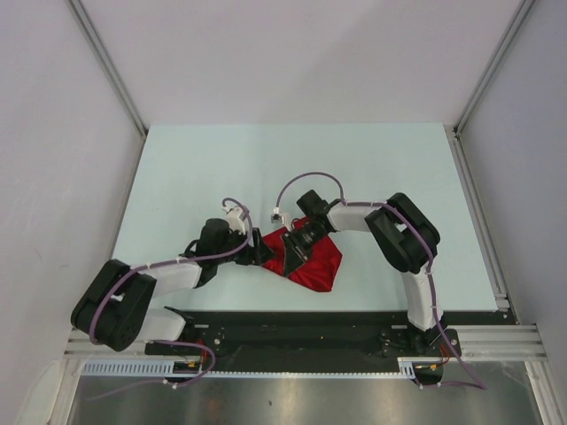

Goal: Fold the napkin, place the utensils inside, and roll it up
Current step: Roll the napkin with the utensil

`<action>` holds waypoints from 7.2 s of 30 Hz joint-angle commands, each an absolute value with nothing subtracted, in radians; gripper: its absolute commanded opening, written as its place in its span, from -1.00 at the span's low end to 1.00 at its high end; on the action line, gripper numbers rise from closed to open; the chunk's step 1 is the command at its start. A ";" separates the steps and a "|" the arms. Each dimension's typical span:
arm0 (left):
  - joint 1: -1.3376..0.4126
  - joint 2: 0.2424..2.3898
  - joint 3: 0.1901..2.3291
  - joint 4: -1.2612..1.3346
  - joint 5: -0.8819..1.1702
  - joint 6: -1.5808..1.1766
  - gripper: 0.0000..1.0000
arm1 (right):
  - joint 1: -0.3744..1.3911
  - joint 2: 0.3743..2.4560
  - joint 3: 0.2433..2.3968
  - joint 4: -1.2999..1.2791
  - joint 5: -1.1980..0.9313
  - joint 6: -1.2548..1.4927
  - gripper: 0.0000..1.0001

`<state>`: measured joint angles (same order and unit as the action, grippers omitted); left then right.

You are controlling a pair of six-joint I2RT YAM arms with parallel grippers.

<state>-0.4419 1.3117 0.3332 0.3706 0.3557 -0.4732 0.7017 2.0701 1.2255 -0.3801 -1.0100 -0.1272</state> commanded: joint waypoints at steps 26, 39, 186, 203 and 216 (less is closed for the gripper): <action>-0.436 1.451 0.457 0.312 0.416 -0.443 -1.00 | 0.634 1.976 1.303 -0.436 -0.893 -0.005 0.05; -0.436 1.474 0.511 0.210 0.420 -0.428 -1.00 | 0.768 1.485 0.951 -0.374 -0.247 0.064 0.38; -0.457 1.535 0.482 0.424 0.459 -0.479 -0.90 | 0.603 2.192 1.359 -0.495 -1.002 -0.005 -0.01; -0.456 1.655 0.557 0.338 0.460 -0.518 -1.00 | 0.715 1.640 1.099 -0.292 -0.291 -0.038 0.39; -0.445 1.684 0.584 0.318 0.480 -0.528 -1.00 | 1.077 1.621 0.913 -0.077 0.255 -0.181 0.45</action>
<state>-0.4511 1.6482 0.5751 0.3988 0.5056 -0.5423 1.0500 1.5845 0.9123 -0.1947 0.0830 -0.1238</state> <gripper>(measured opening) 0.008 0.723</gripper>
